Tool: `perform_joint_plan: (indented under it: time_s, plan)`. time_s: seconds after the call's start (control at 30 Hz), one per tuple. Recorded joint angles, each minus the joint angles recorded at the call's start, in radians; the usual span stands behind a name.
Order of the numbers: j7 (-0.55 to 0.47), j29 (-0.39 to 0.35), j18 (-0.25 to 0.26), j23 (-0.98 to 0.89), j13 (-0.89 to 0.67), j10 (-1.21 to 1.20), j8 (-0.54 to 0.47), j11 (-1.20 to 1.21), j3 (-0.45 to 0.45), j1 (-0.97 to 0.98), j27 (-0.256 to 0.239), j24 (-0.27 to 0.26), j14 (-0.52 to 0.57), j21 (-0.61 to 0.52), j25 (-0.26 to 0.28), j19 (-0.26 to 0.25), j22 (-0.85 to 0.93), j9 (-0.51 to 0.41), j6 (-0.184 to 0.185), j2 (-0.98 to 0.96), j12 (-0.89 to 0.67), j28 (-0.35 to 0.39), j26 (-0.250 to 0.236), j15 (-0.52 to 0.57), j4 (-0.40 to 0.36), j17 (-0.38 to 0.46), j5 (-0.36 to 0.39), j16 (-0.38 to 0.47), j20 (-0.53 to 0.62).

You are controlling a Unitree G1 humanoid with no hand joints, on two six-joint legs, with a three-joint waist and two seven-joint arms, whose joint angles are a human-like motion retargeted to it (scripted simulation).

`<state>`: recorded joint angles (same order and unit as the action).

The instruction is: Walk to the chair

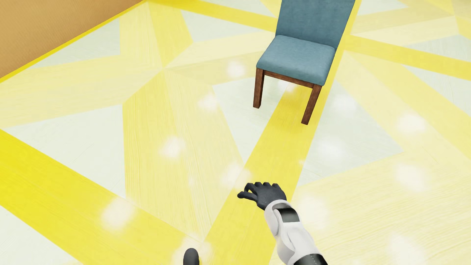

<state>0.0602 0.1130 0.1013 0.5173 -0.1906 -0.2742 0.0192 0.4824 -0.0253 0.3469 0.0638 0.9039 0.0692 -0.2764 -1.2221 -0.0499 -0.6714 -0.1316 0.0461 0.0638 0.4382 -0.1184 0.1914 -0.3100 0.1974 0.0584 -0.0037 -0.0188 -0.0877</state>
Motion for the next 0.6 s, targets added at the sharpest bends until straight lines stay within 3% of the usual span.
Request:
perform_joint_plan:
  time_s: [0.07,0.17,0.27,0.33,0.4,0.5,0.53,0.6]
  plan:
    - [0.036,-0.017,-0.036,-0.024,0.051,-0.185,-0.036,0.211,0.009,0.004,0.027,0.03,-0.054,0.011,0.035,-0.014,-0.032,-0.008,-0.016,-0.026,-0.041,-0.007,0.021,0.068,-0.027,0.022,-0.054,-0.004,0.009]
    - [0.111,-0.107,-0.058,0.05,0.173,-0.263,-0.036,0.589,0.021,-0.079,0.141,0.04,-0.171,0.104,0.086,0.019,-0.018,-0.02,-0.048,-0.182,-0.108,0.019,0.047,0.284,-0.06,0.001,-0.143,-0.003,-0.023]
    - [0.115,-0.183,-0.066,0.201,0.292,-0.237,0.056,0.641,0.044,-0.155,0.252,-0.011,-0.21,0.234,0.133,0.003,0.082,-0.02,-0.072,-0.284,-0.172,0.039,0.019,0.211,-0.099,-0.028,-0.209,0.051,-0.035]
    - [0.103,-0.123,-0.068,0.285,0.374,-0.214,0.15,0.445,0.051,-0.199,0.283,-0.055,-0.234,0.289,0.165,-0.011,0.143,-0.015,-0.08,-0.285,-0.225,0.045,-0.007,0.158,-0.123,-0.015,-0.252,0.094,-0.04]
    - [0.093,0.017,-0.065,0.363,0.441,-0.18,0.26,0.103,0.051,-0.245,0.266,-0.083,-0.253,0.248,0.105,-0.028,0.213,-0.005,-0.088,-0.211,-0.254,0.046,-0.031,0.161,-0.135,0.02,-0.255,0.122,-0.063]
    - [0.092,0.199,-0.062,0.407,0.478,-0.111,0.317,-0.076,0.051,-0.32,0.166,-0.134,-0.255,0.155,-0.069,-0.04,0.268,0.006,-0.089,-0.101,-0.26,0.115,-0.035,0.182,-0.132,0.056,-0.231,0.124,-0.103]
    - [0.1,0.215,-0.06,0.395,0.481,-0.081,0.317,-0.109,0.052,-0.347,0.153,-0.146,-0.249,0.174,-0.09,-0.045,0.26,0.011,-0.086,-0.077,-0.252,0.152,-0.029,0.191,-0.125,0.052,-0.216,0.109,-0.118]
    - [0.122,0.172,-0.053,0.337,0.477,-0.022,0.311,-0.171,0.055,-0.394,0.16,-0.153,-0.24,0.263,-0.076,-0.048,0.205,0.023,-0.08,-0.039,-0.228,0.194,-0.009,0.206,-0.107,0.023,-0.185,0.073,-0.131]
